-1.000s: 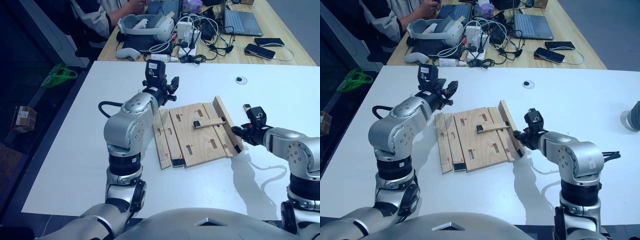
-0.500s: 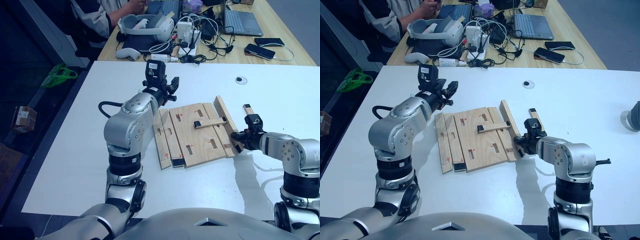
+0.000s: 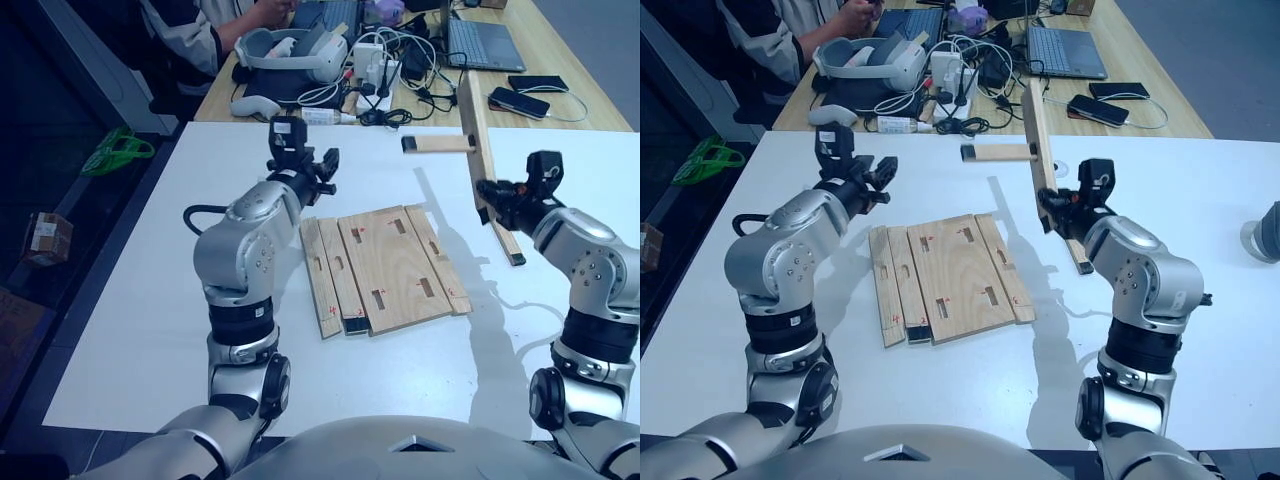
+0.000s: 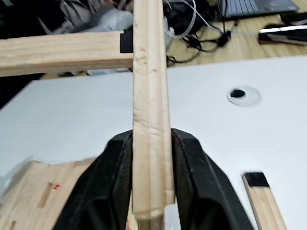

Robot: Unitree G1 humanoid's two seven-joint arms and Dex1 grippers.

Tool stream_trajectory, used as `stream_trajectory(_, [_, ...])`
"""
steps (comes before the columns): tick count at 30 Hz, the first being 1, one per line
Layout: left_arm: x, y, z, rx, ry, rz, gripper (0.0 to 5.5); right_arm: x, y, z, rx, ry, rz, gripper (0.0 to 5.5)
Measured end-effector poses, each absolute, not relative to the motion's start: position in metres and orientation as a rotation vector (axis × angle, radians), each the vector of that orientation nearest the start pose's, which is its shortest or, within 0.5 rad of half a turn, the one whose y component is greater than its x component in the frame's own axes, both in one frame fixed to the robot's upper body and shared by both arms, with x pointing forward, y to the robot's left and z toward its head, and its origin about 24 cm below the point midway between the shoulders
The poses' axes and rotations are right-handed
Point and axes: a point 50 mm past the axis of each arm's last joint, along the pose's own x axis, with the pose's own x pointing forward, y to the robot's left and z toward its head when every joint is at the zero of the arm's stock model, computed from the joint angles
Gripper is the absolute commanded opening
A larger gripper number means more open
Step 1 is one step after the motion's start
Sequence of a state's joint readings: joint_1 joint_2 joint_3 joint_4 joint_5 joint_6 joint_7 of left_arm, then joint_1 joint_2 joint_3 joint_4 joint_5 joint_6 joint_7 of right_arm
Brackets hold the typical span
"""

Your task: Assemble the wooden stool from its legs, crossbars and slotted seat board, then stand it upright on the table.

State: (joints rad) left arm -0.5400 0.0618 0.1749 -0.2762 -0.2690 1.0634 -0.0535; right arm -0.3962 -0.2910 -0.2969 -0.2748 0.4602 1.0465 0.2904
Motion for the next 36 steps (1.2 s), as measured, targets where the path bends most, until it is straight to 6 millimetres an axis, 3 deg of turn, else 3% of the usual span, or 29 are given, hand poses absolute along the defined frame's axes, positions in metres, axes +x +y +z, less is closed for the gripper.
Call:
stream_trajectory(2, [0.323, 0.167, 0.164, -0.238, 0.226, -0.139, 2.26, 0.289, -0.188, 0.152, 0.234, 0.204, 0.448, 1.02])
stream_trajectory(4, [0.329, 0.186, 0.159, -0.324, 0.246, -0.093, 2.26, 0.285, -0.182, 0.159, 0.254, 0.164, 0.535, 1.02])
stream_trajectory(8, [0.332, 0.210, 0.146, -0.506, 0.276, -0.071, 2.26, 0.272, -0.167, 0.171, 0.279, 0.098, 0.737, 1.02])
stream_trajectory(10, [0.334, 0.214, 0.150, -0.594, 0.256, -0.116, 2.26, 0.267, -0.166, 0.168, 0.293, 0.108, 0.789, 1.02])
stream_trajectory(16, [0.330, 0.202, 0.216, -0.909, -0.022, -0.572, 2.26, 0.251, -0.161, 0.170, 0.344, 0.141, 0.967, 1.02])
stream_trajectory(22, [0.322, 0.182, 0.228, -0.935, -0.038, -0.759, 2.26, 0.241, -0.155, 0.173, 0.407, 0.170, 1.089, 1.02])
stream_trajectory(29, [0.313, 0.158, 0.229, -0.933, -0.005, -0.858, 2.26, 0.239, -0.152, 0.172, 0.380, 0.212, 1.126, 1.02])
stream_trajectory(36, [0.297, 0.119, 0.231, -0.993, 0.010, -0.976, 2.26, 0.241, -0.137, 0.158, 0.366, 0.289, 1.196, 1.02])
